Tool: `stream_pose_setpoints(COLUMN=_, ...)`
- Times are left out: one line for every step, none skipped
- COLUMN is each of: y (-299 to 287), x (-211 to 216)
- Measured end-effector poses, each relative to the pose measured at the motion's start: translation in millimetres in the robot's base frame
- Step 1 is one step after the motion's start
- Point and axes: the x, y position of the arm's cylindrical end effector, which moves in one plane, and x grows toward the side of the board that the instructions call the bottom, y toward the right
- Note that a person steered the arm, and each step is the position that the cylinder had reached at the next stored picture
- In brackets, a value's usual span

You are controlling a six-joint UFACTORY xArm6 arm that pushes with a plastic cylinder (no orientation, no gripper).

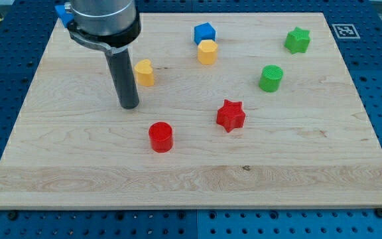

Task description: Slightly touch the yellow heart

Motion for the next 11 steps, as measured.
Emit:
stream_pose_setpoints(y=3.9, x=-0.3)
stream_pose_setpoints(y=20.4, x=-0.3)
stream_pose_setpoints(y=31.8, x=-1.4)
stream_pose_setpoints(y=26.6, x=-4.7)
stream_pose_setpoints(y=2.4, x=-4.7)
stream_pose_setpoints(y=-18.4, x=-4.7)
stream_pose_setpoints(y=-32.4, x=-4.7)
stream_pose_setpoints(y=-32.4, x=-7.7)
stream_pose_setpoints(y=-36.2, x=-22.0)
stream_pose_setpoints(y=-37.7, x=-33.9)
stream_pose_setpoints(y=-33.3, x=-34.2)
